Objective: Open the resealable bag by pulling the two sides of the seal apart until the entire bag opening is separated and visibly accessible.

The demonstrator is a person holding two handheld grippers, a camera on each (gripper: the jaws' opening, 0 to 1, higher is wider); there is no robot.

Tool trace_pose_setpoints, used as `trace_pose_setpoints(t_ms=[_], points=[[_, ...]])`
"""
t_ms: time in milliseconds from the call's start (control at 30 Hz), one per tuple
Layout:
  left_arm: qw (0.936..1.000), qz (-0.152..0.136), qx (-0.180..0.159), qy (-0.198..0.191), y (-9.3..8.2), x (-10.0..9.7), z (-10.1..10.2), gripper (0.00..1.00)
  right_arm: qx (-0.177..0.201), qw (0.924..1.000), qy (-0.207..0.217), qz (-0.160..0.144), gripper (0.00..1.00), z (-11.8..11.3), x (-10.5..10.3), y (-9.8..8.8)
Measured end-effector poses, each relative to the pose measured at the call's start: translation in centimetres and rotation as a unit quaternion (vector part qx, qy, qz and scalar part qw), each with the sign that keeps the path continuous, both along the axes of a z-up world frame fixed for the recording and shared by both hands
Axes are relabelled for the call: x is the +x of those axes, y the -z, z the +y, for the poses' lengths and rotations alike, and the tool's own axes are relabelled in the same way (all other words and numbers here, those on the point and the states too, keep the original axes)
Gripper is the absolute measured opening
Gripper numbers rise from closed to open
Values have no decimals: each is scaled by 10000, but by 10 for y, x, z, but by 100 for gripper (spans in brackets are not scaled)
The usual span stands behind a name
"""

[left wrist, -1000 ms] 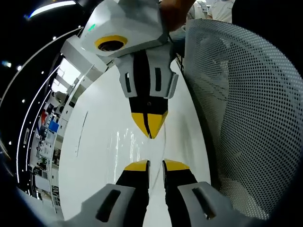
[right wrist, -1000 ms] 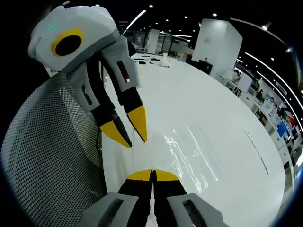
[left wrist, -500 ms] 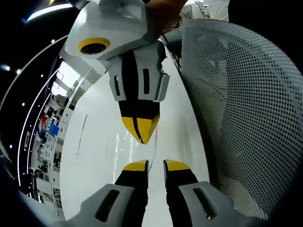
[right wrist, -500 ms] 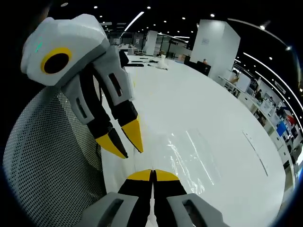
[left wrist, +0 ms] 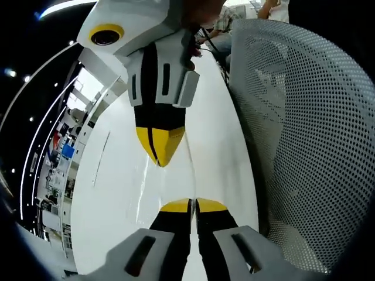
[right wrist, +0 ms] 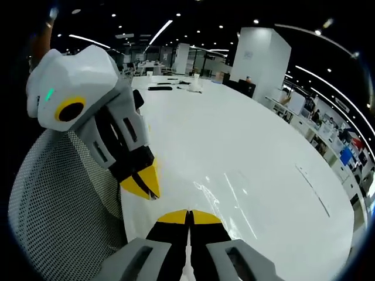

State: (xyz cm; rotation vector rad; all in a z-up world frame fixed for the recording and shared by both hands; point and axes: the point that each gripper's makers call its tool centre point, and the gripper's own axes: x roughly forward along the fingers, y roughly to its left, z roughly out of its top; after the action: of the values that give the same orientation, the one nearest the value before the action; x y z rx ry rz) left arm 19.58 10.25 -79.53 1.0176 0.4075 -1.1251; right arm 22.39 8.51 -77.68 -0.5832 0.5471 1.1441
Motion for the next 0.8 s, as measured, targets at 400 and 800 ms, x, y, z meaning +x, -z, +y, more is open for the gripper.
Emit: trace_pose_setpoints(t_ms=[400, 800], points=[[9999, 84, -86, 23, 0, -6, -6, 0, 203, 9992, 319, -154, 0, -4, 13, -10], [9999, 90, -148, 7, -1, -9, -8, 0, 346, 9973, 585, -267, 0, -9, 26, -21]])
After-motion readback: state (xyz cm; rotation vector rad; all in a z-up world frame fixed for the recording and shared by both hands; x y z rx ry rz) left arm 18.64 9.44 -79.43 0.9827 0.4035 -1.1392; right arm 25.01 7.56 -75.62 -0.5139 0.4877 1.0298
